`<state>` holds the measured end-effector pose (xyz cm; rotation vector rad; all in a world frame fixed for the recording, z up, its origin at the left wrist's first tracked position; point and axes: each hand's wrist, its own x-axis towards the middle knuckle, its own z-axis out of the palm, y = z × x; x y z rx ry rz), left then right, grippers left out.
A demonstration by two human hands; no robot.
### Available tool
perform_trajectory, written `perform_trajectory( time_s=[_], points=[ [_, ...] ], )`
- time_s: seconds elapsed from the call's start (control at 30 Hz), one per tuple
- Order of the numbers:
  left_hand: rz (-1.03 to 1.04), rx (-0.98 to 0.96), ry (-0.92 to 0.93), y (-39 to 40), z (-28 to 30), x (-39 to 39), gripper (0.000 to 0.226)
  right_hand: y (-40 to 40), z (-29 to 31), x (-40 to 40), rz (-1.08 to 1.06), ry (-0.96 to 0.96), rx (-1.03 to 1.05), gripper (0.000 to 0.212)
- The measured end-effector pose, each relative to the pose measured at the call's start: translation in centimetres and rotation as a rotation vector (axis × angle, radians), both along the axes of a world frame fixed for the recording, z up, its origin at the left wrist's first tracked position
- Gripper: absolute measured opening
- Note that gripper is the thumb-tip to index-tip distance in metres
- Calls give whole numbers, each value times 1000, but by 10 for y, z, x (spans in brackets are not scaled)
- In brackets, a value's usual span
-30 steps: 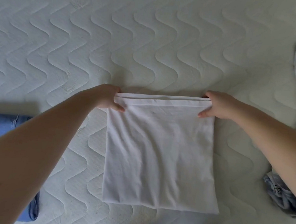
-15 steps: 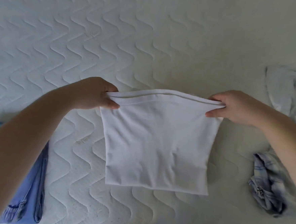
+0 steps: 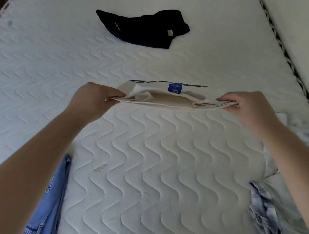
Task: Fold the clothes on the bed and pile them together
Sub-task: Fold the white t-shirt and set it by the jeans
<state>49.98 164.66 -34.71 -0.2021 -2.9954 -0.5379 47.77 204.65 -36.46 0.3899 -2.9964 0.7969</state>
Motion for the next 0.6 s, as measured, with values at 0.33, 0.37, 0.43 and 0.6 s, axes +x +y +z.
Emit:
perform_trajectory(
  time_s=[0.33, 0.37, 0.43, 0.6],
  points=[
    [-243, -154, 62, 36, -248, 174, 39, 17, -218, 163, 64, -123, 181, 46],
    [-228, -168, -34, 42, -264, 197, 38, 19, -232, 184, 90, -114, 191, 46],
    [-177, -155, -237, 56, -283, 233, 54, 26, -251, 215, 154, -142, 251, 53],
    [41, 95, -327, 64, -283, 256, 50, 41, -259, 233, 76, -246, 153, 51]
  ],
)
